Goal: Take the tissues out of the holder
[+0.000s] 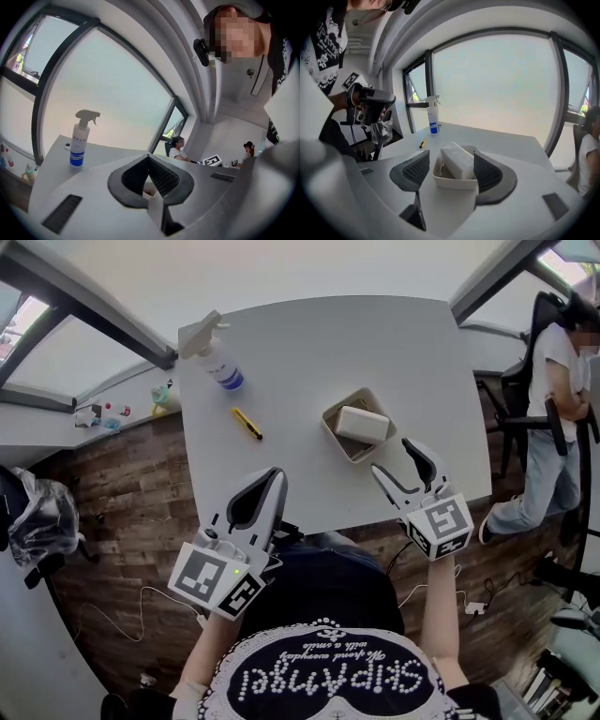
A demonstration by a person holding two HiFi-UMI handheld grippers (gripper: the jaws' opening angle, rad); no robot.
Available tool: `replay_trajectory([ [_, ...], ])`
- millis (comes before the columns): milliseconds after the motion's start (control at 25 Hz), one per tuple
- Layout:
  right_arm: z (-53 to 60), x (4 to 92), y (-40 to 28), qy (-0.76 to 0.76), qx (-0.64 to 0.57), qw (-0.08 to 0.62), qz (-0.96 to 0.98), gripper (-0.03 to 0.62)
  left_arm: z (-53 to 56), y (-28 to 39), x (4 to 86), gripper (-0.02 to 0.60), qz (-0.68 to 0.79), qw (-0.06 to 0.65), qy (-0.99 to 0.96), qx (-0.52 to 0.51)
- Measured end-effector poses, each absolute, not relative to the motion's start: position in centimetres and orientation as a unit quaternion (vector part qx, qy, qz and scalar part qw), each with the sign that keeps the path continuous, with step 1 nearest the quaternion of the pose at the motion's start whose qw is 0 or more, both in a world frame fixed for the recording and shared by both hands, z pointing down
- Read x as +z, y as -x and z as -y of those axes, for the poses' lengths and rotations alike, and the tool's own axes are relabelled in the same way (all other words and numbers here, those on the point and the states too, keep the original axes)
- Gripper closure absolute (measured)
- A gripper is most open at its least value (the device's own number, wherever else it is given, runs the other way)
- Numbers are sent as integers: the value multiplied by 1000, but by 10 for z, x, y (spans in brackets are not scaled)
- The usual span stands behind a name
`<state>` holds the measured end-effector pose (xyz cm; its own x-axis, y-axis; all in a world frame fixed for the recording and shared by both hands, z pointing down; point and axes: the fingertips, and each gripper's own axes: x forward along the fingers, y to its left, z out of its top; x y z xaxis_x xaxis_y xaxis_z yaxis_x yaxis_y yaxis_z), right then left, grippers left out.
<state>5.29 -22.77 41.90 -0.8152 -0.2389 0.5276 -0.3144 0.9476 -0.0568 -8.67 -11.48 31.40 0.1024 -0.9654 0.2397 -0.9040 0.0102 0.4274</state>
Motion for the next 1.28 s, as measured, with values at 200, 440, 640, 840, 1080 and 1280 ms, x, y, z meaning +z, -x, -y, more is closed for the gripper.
replay_trajectory([
  [200, 246, 421, -43, -142, 38, 264, 953, 315, 110, 99, 315, 580, 688, 243, -680, -64],
  [440, 262, 436, -31, -109, 9, 303, 947, 301, 105, 105, 316, 580, 704, 244, -664, -62],
  [640, 261, 454, -22, -59, 3, 352, 934, 265, 108, 105, 315, 580, 709, 244, -658, -68],
  [840, 260, 469, -18, -28, 3, 385, 922, 247, 109, 108, 316, 580, 717, 246, -649, -71],
  [1080, 258, 482, -10, -1, -12, 404, 915, 247, 108, 111, 316, 580, 727, 247, -636, -74],
  [1280, 255, 496, -6, 36, -42, 430, 901, 249, 109, 112, 316, 580, 731, 248, -631, -78],
])
